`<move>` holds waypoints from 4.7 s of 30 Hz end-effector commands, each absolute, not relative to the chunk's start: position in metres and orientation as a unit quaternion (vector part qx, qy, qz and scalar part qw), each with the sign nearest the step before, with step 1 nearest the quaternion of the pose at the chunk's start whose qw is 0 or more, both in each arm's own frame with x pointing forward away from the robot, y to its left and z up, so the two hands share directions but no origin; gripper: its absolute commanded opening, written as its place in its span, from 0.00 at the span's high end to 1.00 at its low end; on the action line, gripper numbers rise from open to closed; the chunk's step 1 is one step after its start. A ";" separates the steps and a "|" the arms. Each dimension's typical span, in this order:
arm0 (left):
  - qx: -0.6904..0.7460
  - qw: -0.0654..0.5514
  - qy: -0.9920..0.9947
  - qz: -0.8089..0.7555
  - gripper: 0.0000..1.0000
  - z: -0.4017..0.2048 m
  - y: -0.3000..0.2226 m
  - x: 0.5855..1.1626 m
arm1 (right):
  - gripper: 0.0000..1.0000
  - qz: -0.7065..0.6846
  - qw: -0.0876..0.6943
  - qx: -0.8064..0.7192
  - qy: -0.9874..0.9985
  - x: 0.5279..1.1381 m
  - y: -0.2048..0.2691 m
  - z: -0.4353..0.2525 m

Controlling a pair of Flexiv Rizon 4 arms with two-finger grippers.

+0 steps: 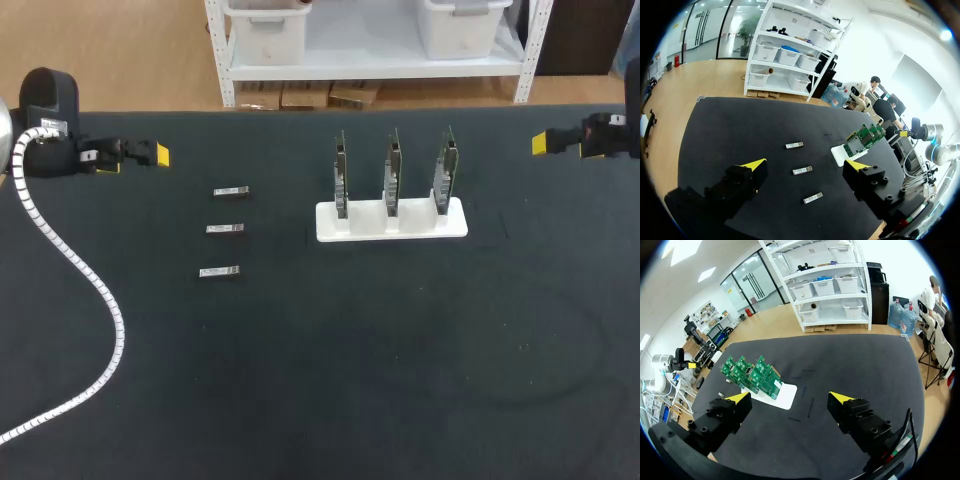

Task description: Pick up the optical module with the left hand, and insert it into the network port with the right hand.

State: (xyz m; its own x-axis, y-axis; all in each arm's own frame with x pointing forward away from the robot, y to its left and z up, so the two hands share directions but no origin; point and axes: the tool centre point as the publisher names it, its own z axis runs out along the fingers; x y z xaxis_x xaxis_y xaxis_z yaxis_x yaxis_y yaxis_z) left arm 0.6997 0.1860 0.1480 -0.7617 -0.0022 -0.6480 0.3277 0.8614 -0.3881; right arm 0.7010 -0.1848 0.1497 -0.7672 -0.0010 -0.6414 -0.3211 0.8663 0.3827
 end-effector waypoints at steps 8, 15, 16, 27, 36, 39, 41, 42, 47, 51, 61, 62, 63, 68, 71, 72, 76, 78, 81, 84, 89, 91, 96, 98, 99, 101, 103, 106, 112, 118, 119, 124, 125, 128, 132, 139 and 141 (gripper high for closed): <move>0.088 0.331 0.907 -0.244 0.00 0.150 0.185 0.700 | 0.00 0.242 0.330 -0.088 0.908 0.700 -0.185 0.150; 0.088 0.331 0.907 -0.244 0.00 0.150 0.185 0.700 | 0.00 0.242 0.330 -0.088 0.908 0.700 -0.185 0.150; 0.088 0.331 0.907 -0.244 0.00 0.150 0.185 0.700 | 0.00 0.242 0.330 -0.088 0.908 0.700 -0.185 0.150; 0.088 0.331 0.907 -0.244 0.00 0.150 0.185 0.700 | 0.00 0.242 0.330 -0.088 0.908 0.700 -0.185 0.150; 0.088 0.331 0.907 -0.244 0.00 0.150 0.185 0.700 | 0.00 0.242 0.330 -0.088 0.908 0.700 -0.185 0.150; 0.088 0.331 0.907 -0.244 0.00 0.150 0.185 0.700 | 0.00 0.242 0.330 -0.088 0.908 0.700 -0.185 0.150; 0.088 0.331 0.907 -0.244 0.00 0.150 0.185 0.700 | 0.00 0.242 0.330 -0.088 0.908 0.700 -0.185 0.150; 0.088 0.331 0.907 -0.244 0.00 0.150 0.185 0.700 | 0.00 0.242 0.330 -0.088 0.908 0.700 -0.185 0.150; 0.088 0.331 0.907 -0.244 0.00 0.150 0.185 0.700 | 0.00 0.242 0.330 -0.088 0.908 0.700 -0.185 0.150; 0.088 0.331 0.907 -0.244 0.00 0.150 0.185 0.700 | 0.00 0.242 0.330 -0.088 0.908 0.700 -0.185 0.150; 0.088 0.331 0.907 -0.244 0.00 0.150 0.185 0.700 | 0.00 0.242 0.330 -0.088 0.908 0.700 -0.185 0.150; 0.088 0.331 0.907 -0.244 0.00 0.150 0.185 0.700 | 0.00 0.242 0.330 -0.088 0.908 0.700 -0.185 0.150; 0.088 0.331 0.907 -0.244 0.00 0.150 0.185 0.700 | 0.00 0.242 0.330 -0.088 0.908 0.700 -0.185 0.150; 0.161 0.289 0.921 -0.204 0.00 0.159 0.180 0.695 | 0.00 0.242 0.330 -0.088 0.908 0.700 -0.185 0.150; 0.221 0.260 0.925 -0.164 0.00 0.165 0.176 0.690 | 0.00 0.242 0.330 -0.088 0.908 0.700 -0.185 0.150; 0.256 0.259 0.919 -0.153 0.00 0.167 0.174 0.689 | 0.00 0.242 0.330 -0.088 0.908 0.700 -0.185 0.150; 0.355 0.203 0.902 -0.140 0.00 0.166 0.165 0.682 | 0.00 0.242 0.330 -0.088 0.908 0.700 -0.185 0.150; 0.377 0.180 0.898 -0.136 0.00 0.160 0.165 0.680 | 0.00 0.242 0.330 -0.088 0.908 0.700 -0.185 0.150; 0.387 0.142 0.906 -0.099 0.00 0.147 0.164 0.677 | 0.00 0.242 0.330 -0.088 0.908 0.700 -0.185 0.150; 0.399 0.127 0.903 -0.097 0.00 0.139 0.162 0.671 | 0.00 0.242 0.330 -0.088 0.908 0.700 -0.185 0.150; 0.413 0.103 0.898 -0.115 0.00 0.129 0.162 0.659 | 0.00 0.242 0.330 -0.088 0.908 0.700 -0.185 0.150; 0.398 0.105 0.903 -0.123 0.00 0.126 0.165 0.655 | 0.00 0.242 0.330 -0.088 0.908 0.700 -0.185 0.150; 0.398 0.105 0.903 -0.123 0.00 0.126 0.165 0.655 | 0.00 0.242 0.330 -0.088 0.908 0.700 -0.185 0.150; 0.398 0.105 0.903 -0.123 0.00 0.126 0.165 0.655 | 0.00 0.242 0.330 -0.088 0.908 0.700 -0.185 0.150; 0.398 0.105 0.903 -0.123 0.00 0.126 0.165 0.655 | 0.00 0.242 0.330 -0.088 0.908 0.700 -0.185 0.150; 0.398 0.105 0.903 -0.123 0.00 0.126 0.165 0.655 | 0.00 0.242 0.330 -0.088 0.908 0.700 -0.185 0.150; 0.398 0.105 0.903 -0.123 0.00 0.126 0.165 0.655 | 0.00 0.242 0.330 -0.088 0.908 0.700 -0.185 0.150; 0.398 0.105 0.903 -0.123 0.00 0.126 0.165 0.655 | 0.00 0.242 0.330 -0.088 0.908 0.700 -0.185 0.150; 0.504 0.061 0.860 -0.053 0.00 0.133 0.129 0.661 | 0.00 0.242 0.330 -0.088 0.908 0.700 -0.185 0.150; 0.620 -0.005 0.783 -0.051 0.00 0.123 0.103 0.652 | 0.00 0.242 0.330 -0.088 0.908 0.700 -0.185 0.150; 0.627 -0.010 0.777 -0.057 0.00 0.120 0.103 0.650 | 0.00 0.242 0.330 -0.088 0.908 0.700 -0.185 0.150; 0.632 -0.015 0.771 -0.076 0.00 0.106 0.114 0.636 | 0.00 0.242 0.330 -0.088 0.908 0.700 -0.185 0.150; 0.627 -0.016 0.776 -0.071 0.00 0.103 0.118 0.633 | 0.00 0.242 0.330 -0.088 0.908 0.700 -0.185 0.150; 0.618 -0.032 0.782 -0.070 0.00 0.089 0.126 0.621 | 0.00 0.242 0.330 -0.088 0.908 0.700 -0.185 0.150; 0.609 -0.035 0.790 -0.063 0.00 0.074 0.131 0.613 | 0.00 0.242 0.330 -0.088 0.908 0.700 -0.185 0.150; 0.601 0.003 0.797 -0.051 0.00 0.065 0.131 0.614 | 0.00 0.242 0.330 -0.088 0.908 0.700 -0.185 0.150; 0.592 0.003 0.805 -0.049 0.00 0.068 0.129 0.615 | 0.00 0.242 0.330 -0.088 0.908 0.700 -0.185 0.150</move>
State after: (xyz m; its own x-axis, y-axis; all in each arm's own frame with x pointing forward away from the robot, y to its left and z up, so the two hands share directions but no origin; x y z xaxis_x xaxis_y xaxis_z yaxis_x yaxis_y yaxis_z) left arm 0.6219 0.1255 0.0651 -0.2965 0.9538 -0.0490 0.9520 0.2911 -0.0944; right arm 0.7009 -0.1849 0.1497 -0.7671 -0.0010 -0.6415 -0.3213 0.8661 0.3829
